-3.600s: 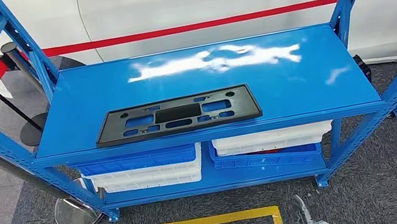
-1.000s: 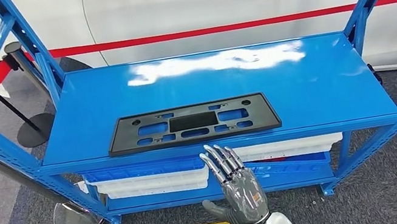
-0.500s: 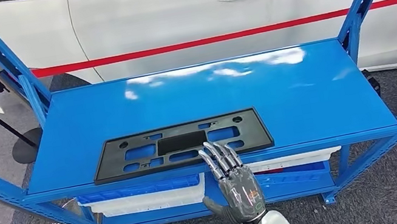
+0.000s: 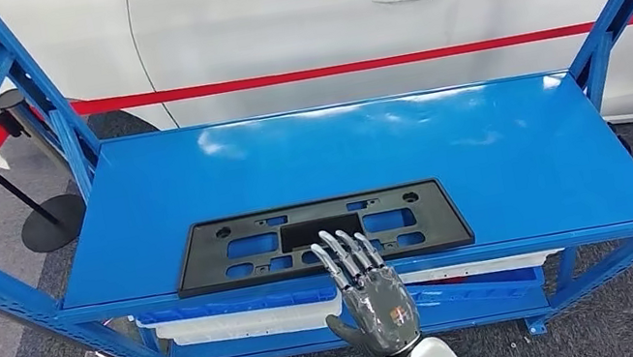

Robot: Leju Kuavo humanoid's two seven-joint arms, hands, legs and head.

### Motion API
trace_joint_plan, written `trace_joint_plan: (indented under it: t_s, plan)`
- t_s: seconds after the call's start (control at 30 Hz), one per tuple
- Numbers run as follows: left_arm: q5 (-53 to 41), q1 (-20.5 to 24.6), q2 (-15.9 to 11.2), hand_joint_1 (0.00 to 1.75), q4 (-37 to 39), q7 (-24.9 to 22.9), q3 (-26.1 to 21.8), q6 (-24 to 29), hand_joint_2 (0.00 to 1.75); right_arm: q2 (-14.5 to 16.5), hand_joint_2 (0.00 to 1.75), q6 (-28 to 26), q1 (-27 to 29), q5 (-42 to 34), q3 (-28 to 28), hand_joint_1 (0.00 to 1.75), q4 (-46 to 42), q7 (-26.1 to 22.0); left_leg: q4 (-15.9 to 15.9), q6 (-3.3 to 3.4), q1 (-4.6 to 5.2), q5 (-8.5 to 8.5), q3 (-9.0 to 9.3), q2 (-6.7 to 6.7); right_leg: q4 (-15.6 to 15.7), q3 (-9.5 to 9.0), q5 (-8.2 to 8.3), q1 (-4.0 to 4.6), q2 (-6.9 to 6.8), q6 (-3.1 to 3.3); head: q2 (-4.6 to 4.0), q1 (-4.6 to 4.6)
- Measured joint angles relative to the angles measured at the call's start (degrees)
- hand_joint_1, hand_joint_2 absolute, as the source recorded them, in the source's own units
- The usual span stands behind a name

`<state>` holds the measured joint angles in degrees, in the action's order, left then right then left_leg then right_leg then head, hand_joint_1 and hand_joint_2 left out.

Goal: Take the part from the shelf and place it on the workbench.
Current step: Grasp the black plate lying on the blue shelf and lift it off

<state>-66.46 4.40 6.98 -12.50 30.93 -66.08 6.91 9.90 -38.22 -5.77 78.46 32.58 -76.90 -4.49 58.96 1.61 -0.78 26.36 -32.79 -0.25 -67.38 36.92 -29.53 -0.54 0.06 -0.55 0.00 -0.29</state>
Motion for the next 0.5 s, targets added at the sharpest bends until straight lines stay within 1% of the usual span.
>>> trace_joint_plan:
  t_s: [0.03, 0.07, 0.1, 0.13, 0.17, 0.2, 0.23, 0.27, 0.3, 0.33, 0.37, 0.4, 0.43, 0.47, 0.5]
  plan:
    - [-0.1, 0.0, 0.0, 0.00, 0.0, 0.0, 0.1, 0.0, 0.00, 0.0, 1.75, 0.5, -0.6, 0.4, 0.2, 0.00, 0.1, 0.4, 0.0, -0.13, 0.15, 0.12, 0.12, -0.08, 3.8, -1.62, 1.64, 0.21, -0.03, 0.49, 0.00, -0.01]
    - [-0.2, 0.0, 0.0, 0.00, 0.0, 0.0, 0.3, -0.1, 0.00, 0.0, 1.75, 0.9, -1.3, 0.8, 0.4, 0.00, 0.3, 0.9, 0.0, -0.36, 0.23, 0.19, 0.15, -0.12, 6.6, -2.78, 2.60, 0.42, -0.06, 0.84, 0.00, 0.01]
    - [-0.3, 0.0, 0.0, 0.00, 0.0, 0.0, 0.3, -0.1, 0.00, 0.1, 1.75, 1.4, -2.1, 1.0, 0.6, 0.00, 0.5, 1.3, 0.0, -0.65, 0.25, 0.23, 0.12, -0.12, 8.1, -3.36, 2.88, 0.64, -0.06, 1.08, 0.00, 0.01]
    - [-0.5, 0.0, 0.0, 0.00, 0.0, 0.0, 0.4, -0.1, 0.00, 0.2, 1.75, 1.8, -2.9, 1.2, 0.8, 0.00, 0.9, 1.7, 0.0, -1.02, 0.23, 0.24, 0.09, -0.10, 8.5, -3.45, 2.71, 0.79, -0.05, 1.17, 0.00, 0.00]
    - [-0.7, 0.1, -0.1, 0.00, 0.0, 0.0, 0.4, -0.2, 0.00, 0.4, 1.75, 2.2, -3.7, 1.3, 0.9, 0.00, 1.4, 2.0, -0.2, -1.43, 0.18, 0.20, 0.14, -0.08, 8.8, -3.46, 2.88, 0.78, 0.01, 1.28, 0.00, 0.02]
    - [-1.0, 0.1, -0.1, 0.00, 0.0, 0.0, 0.5, -0.2, 0.00, 0.6, 1.75, 2.6, -4.4, 1.3, 1.0, 0.00, 1.9, 2.3, 0.0, -1.76, 0.11, 0.34, 0.17, -0.07, 9.2, -3.63, 3.12, 0.67, 0.00, 1.46, 0.00, 0.02]
    - [-1.2, 0.1, -0.1, 0.00, 0.0, 0.0, 0.5, -0.3, 0.00, 0.8, 1.75, 3.0, -5.3, 1.4, 1.1, 0.00, 2.5, 2.6, 0.7, -2.07, 0.08, 0.92, -0.08, -0.05, 9.6, -3.83, 3.37, 0.49, -0.03, 1.75, 0.00, 0.02]
    - [-1.3, 0.1, -0.2, 0.00, 0.0, 0.0, 0.5, -0.4, 0.00, 1.1, 1.75, 3.4, -6.2, 1.5, 1.3, 0.00, 3.2, 2.9, 2.4, -2.34, 0.05, 2.08, -0.83, -0.04, 10.0, -4.02, 3.62, 0.29, -0.07, 2.01, 0.00, -0.07]
    - [-1.4, 0.1, -0.2, 0.00, 0.0, 0.0, 0.5, -0.5, 0.00, 1.5, 1.75, 3.8, -7.2, 1.6, 1.4, 0.00, 4.1, 3.2, 5.3, -2.55, -0.09, 3.72, -2.15, -0.04, 10.2, -4.13, 3.76, 0.19, -0.14, 2.17, 0.00, -0.17]
    - [-1.4, 0.1, -0.2, 0.00, 0.0, 0.0, 0.5, -0.7, 0.00, 1.8, 1.75, 4.2, -8.1, 1.6, 1.5, 0.00, 5.1, 3.5, 8.9, -2.81, -0.16, 5.54, -3.90, -0.02, 10.2, -4.10, 3.78, 0.19, -0.14, 2.31, 0.00, -0.27]
    - [-1.4, 0.1, -0.2, 0.00, 0.0, 0.0, 0.5, -0.9, 0.00, 2.1, 1.75, 4.5, -8.9, 1.6, 1.5, 0.00, 6.1, 3.8, 12.3, -3.08, -0.25, 6.91, -5.59, -0.02, 10.2, -4.05, 3.77, 0.22, -0.16, 2.34, 0.00, -0.37]
    - [-1.4, 0.1, -0.2, 0.00, 0.0, 0.0, 0.5, -1.1, 0.00, 2.4, 1.75, 4.7, -9.7, 1.6, 1.5, 0.00, 7.1, 4.1, 14.4, -3.33, -0.35, 7.32, -6.66, -0.02, 10.1, -4.02, 3.75, 0.23, -0.16, 2.34, 0.00, -0.39]
    - [-1.4, 0.0, -0.3, 0.00, 0.0, 0.0, 0.5, -1.3, 0.00, 2.7, 1.75, 4.9, -10.5, 1.5, 1.5, 0.00, 8.3, 4.3, 14.5, -3.55, -0.45, 6.61, -6.75, 0.00, 10.0, -3.99, 3.70, 0.22, -0.15, 2.30, 0.00, -0.38]
    - [-1.5, 0.0, -0.3, 0.00, 0.0, 0.0, 0.5, -1.4, 0.00, 3.1, 1.75, 5.0, -11.3, 1.4, 1.5, 0.00, 9.3, 4.5, 12.2, -3.71, -0.59, 4.87, -5.68, 0.02, 9.8, -3.98, 3.61, 0.16, -0.12, 2.19, 0.00, -0.40]
    - [-1.5, 0.0, -0.4, 0.00, 0.0, 0.0, 0.5, -1.6, 0.00, 3.5, 1.75, 5.0, -12.1, 1.2, 1.5, 0.00, 10.2, 4.6, 8.3, -3.82, -0.76, 2.76, -3.83, 0.07, 9.5, -3.97, 3.45, 0.09, -0.07, 2.00, 0.00, -0.39]
